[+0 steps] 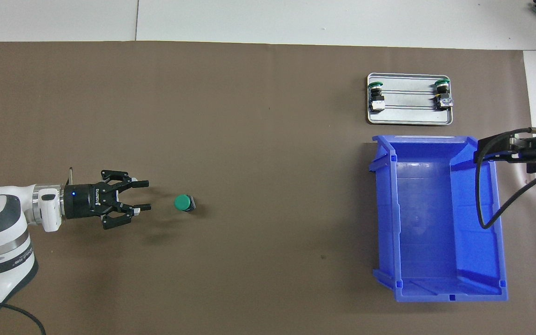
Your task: Place and press button with both arms
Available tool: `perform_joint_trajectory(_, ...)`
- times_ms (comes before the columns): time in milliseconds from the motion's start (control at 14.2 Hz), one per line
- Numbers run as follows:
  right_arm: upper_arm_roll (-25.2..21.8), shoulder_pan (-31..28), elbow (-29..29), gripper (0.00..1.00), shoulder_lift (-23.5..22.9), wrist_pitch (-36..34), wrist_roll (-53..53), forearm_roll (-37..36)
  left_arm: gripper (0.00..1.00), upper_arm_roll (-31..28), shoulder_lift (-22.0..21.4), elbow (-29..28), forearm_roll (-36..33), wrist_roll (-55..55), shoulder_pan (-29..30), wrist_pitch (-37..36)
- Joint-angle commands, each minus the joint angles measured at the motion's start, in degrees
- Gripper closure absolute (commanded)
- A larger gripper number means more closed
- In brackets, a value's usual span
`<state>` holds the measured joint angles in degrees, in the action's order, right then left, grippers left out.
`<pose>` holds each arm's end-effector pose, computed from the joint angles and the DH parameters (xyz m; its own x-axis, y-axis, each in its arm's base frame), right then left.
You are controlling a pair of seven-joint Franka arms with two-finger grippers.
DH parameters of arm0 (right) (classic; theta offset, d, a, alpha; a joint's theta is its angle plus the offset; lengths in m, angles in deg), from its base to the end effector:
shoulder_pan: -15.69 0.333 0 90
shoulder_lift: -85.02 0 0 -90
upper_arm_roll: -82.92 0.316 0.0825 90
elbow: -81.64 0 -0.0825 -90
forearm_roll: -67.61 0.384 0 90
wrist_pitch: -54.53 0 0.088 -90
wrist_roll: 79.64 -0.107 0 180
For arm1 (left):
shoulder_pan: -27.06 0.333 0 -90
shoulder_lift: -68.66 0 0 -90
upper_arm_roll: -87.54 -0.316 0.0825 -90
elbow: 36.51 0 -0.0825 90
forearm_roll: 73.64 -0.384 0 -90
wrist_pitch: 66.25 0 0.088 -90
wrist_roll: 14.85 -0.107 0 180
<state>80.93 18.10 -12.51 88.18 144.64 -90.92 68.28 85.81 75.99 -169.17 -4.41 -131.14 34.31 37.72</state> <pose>0.5367 0.0047 0.6206 0.9819 -0.1883 -0.0178 -0.1885 -0.9820 -0.0103 0.4874 -0.0011 0.2905 0.3982 -0.3635 0.8422 -0.9167 -0.1919 0.3506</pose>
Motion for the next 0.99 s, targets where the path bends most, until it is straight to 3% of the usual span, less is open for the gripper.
perform_joint_trajectory(0,0.32,-0.3,-1.65,0.0,1.5,0.59,0.12,0.38,0.37,0.41,-4.5,4.42,-8.3,15.77,-0.29,0.36)
perform_joint_trajectory(212,0.32,-0.3,-1.39,0.0,1.41,0.51,0.29,-0.5,0.43,1.02,-6.87,8.91,-16.21,31.6,-1.7,0.36)
perform_joint_trajectory(282,0.32,-0.3,-0.52,0.0,1.15,0.42,0.56,-1.11,0.53,1.03,-7.23,10.57,-18.93,36.7,-3.18,0.45)
perform_joint_trajectory(424,0.32,-0.3,1.59,0.0,0.71,-0.54,1.61,-3.48,1.0,1.11,-7.32,14.26,-25.34,49.52,-5.74,0.19)
perform_joint_trajectory(635,0.32,-0.65,6.33,0.0,-0.6,-4.84,1.7,-3.23,1.0,1.11,-7.24,17.52,-33.61,62.09,-11.09,1.23)
perform_joint_trajectory(776,0.32,-0.74,7.49,0.0,-1.31,-5.3,1.7,-3.05,1.0,1.11,-6.71,18.67,-36.0,80.15,-12.59,5.0)
perform_joint_trajectory(918,0.32,-0.74,7.66,0.0,-1.31,-5.29,1.61,-2.17,1.0,1.12,-6.53,18.67,-40.72,89.11,-16.79,6.51)
